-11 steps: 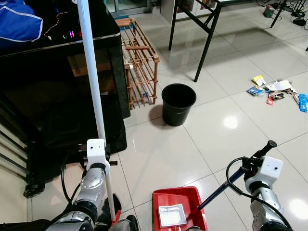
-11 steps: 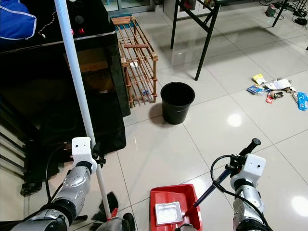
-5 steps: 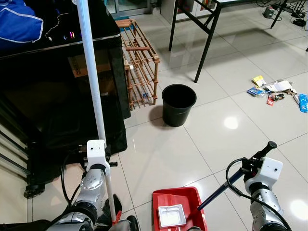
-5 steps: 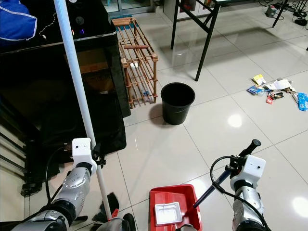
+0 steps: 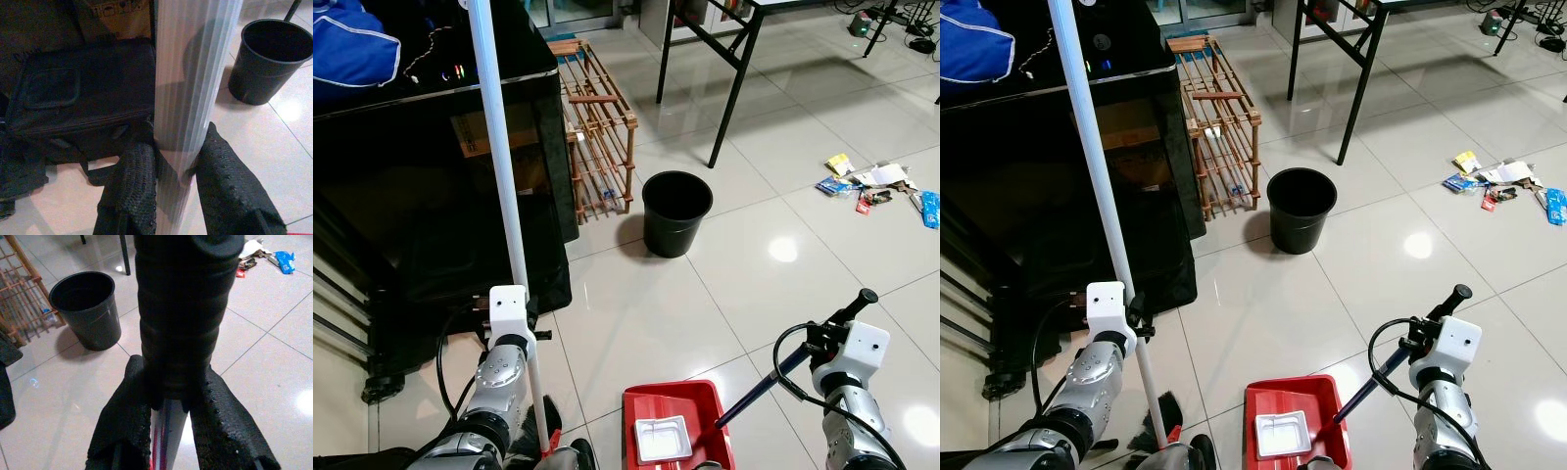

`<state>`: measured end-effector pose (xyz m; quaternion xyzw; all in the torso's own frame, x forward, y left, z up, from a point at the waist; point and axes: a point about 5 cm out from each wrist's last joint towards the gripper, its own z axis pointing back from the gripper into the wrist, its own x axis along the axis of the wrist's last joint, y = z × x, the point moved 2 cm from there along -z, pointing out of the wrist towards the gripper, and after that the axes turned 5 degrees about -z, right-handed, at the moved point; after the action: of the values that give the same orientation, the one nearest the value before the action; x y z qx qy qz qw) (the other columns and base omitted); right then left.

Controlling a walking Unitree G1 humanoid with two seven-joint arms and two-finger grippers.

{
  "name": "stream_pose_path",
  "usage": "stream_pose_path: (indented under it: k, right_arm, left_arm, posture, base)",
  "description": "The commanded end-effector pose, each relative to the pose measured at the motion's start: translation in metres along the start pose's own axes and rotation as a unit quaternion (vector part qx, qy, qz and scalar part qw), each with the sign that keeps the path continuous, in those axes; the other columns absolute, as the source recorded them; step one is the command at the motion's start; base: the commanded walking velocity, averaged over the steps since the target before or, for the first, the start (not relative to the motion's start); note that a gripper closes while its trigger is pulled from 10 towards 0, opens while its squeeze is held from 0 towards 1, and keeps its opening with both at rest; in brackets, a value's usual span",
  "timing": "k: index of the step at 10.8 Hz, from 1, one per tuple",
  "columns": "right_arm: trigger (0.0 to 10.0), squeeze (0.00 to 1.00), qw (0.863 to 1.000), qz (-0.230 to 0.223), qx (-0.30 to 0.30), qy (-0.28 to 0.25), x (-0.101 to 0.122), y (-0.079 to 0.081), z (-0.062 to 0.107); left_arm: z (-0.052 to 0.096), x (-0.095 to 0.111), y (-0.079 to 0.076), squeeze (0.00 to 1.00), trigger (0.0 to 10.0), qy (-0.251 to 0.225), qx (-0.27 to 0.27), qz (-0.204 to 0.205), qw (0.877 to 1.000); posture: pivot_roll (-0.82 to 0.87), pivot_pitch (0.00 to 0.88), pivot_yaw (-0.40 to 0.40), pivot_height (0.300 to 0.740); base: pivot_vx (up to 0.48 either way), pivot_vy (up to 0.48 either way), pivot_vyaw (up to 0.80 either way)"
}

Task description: Sweep floor

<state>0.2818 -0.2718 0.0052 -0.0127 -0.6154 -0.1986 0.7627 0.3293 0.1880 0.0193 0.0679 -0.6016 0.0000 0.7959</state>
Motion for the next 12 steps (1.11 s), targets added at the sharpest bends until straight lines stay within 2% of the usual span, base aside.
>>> stream_pose_path:
  k: [1,4,5,7,10,12]
  right_arm:
    - [10.0,0.00,1.000,-0.009,-0.011,0.026,-0.015,-0.003,0.007]
    - [10.0,0.00,1.000,-0.009,-0.011,0.026,-0.014,-0.003,0.007]
    - [10.0,0.00,1.000,-0.008,-0.012,0.014,-0.008,-0.004,0.004]
    - [10.0,0.00,1.000,-0.008,-0.005,-0.027,0.015,0.000,-0.006]
    - [10.0,0.00,0.994,-0.005,0.029,-0.106,0.065,0.024,-0.027]
    - [10.0,0.00,0.990,-0.005,0.045,-0.134,0.083,0.036,-0.033]
  left_arm:
    - [0.005,-0.013,-0.003,0.00,10.0,0.026,-0.007,0.009,1.000]
    - [0.004,-0.012,-0.003,0.00,10.0,0.025,-0.008,0.010,1.000]
    - [0.003,-0.008,-0.005,0.00,10.0,0.019,-0.010,0.012,1.000]
    - [-0.003,0.006,-0.006,0.00,10.0,-0.002,-0.014,0.015,1.000]
    - [-0.010,0.024,-0.012,0.00,10.0,-0.025,-0.021,0.021,0.999]
    - [-0.015,0.040,-0.015,0.00,10.0,-0.048,-0.027,0.026,0.998]
  posture:
    - [-0.01,0.208,0.025,0.740]
    - [-0.02,0.216,0.023,0.740]
    - [-0.02,0.218,0.025,0.740]
    - [-0.02,0.218,0.027,0.740]
    - [-0.02,0.213,0.027,0.740]
    - [-0.02,0.210,0.026,0.740]
  base:
    - [0.000,0.000,0.00]
    - [0.000,0.000,0.00]
    - [0.000,0.000,0.00]
    - [0.000,0.000,0.00]
    - [0.000,0.000,0.00]
    - [0.000,0.000,0.00]
